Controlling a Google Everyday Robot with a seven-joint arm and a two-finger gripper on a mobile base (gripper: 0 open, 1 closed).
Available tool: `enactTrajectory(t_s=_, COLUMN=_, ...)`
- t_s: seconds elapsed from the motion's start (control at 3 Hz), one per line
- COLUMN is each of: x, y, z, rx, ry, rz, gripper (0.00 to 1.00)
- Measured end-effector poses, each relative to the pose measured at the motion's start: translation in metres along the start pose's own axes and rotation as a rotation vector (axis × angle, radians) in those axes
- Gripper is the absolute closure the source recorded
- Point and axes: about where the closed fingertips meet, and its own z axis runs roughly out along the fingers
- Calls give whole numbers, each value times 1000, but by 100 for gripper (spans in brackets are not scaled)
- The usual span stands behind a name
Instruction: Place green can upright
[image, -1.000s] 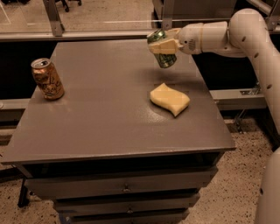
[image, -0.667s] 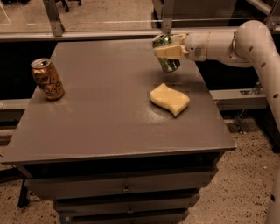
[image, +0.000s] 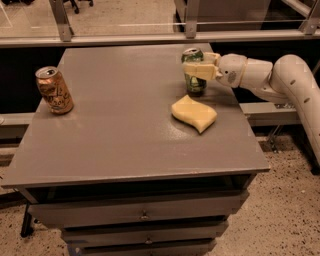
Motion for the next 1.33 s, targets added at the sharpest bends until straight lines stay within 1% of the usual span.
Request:
enactTrajectory(t_s=0.33, x=1, y=0, z=-2, rx=-2, ry=-17, rz=3, gripper=83)
enactTrajectory(t_s=1.33, x=0, y=0, z=-2, rx=-2, ry=-17, rz=3, gripper=13)
